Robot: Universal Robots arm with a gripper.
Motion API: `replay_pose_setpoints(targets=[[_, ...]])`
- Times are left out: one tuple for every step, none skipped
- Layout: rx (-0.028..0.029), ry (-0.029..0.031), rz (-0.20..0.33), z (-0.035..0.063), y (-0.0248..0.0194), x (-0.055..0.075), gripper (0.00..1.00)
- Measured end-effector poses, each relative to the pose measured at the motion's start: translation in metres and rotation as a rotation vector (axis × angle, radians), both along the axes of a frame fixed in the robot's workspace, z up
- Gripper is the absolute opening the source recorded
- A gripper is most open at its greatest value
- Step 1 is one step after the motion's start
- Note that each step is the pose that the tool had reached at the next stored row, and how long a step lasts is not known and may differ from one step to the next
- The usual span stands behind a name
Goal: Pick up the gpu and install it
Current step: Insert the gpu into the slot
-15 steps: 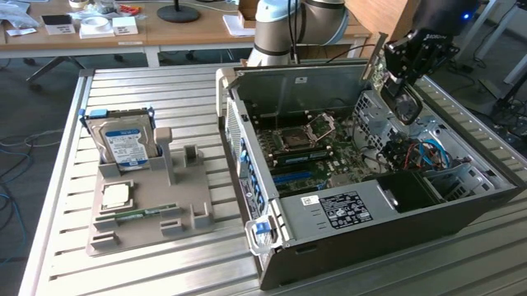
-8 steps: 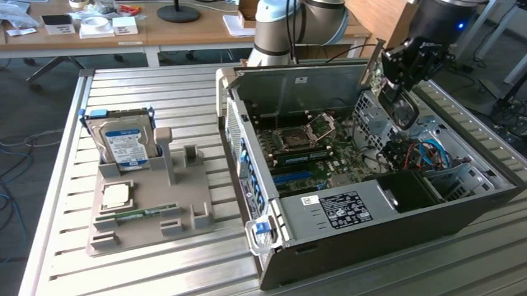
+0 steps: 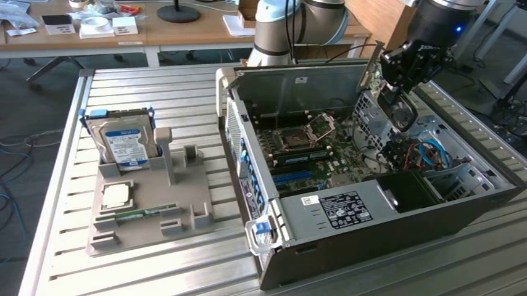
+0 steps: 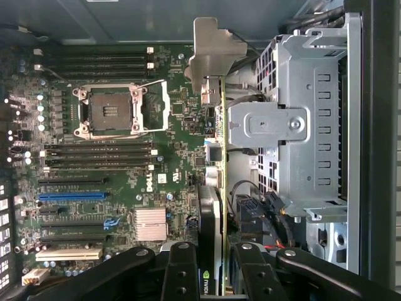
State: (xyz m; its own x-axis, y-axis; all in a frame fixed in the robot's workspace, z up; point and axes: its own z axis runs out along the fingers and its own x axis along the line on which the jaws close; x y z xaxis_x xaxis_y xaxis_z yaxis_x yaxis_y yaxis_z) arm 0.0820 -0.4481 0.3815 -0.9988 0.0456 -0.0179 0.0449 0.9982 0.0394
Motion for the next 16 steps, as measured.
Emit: replay_pose_setpoints(targets=[[0.0, 0.0, 0.0, 0.0, 0.0, 0.0, 0.27], [0.0, 0.0, 0.0, 0.0, 0.0, 0.0, 0.27], [0.0, 0.0, 0.0, 0.0, 0.0, 0.0, 0.27], [0.0, 0.0, 0.0, 0.0, 0.0, 0.0, 0.27], [0.0, 0.0, 0.0, 0.0, 0.0, 0.0, 0.27], [0.0, 0.0, 0.0, 0.0, 0.0, 0.0, 0.27], [0.0, 0.0, 0.0, 0.0, 0.0, 0.0, 0.27], [0.0, 0.0, 0.0, 0.0, 0.0, 0.0, 0.27], [0.0, 0.0, 0.0, 0.0, 0.0, 0.0, 0.27], [0.0, -0.0001, 0.002, 0.0, 0.0, 0.0, 0.27], [-0.0001, 0.0, 0.005, 0.0, 0.0, 0.0, 0.27], [0.0, 0.0, 0.013, 0.0, 0.0, -0.0001, 0.27], [-0.0001, 0.0, 0.026, -0.0001, 0.0, -0.0001, 0.27], [-0.0001, 0.0, 0.041, -0.0001, 0.0, -0.0002, 0.27], [0.0, 0.0, 0.059, -0.0003, 0.0, -0.0003, 0.27], [0.0, 0.0, 0.077, -0.0004, 0.0, -0.0003, 0.27]])
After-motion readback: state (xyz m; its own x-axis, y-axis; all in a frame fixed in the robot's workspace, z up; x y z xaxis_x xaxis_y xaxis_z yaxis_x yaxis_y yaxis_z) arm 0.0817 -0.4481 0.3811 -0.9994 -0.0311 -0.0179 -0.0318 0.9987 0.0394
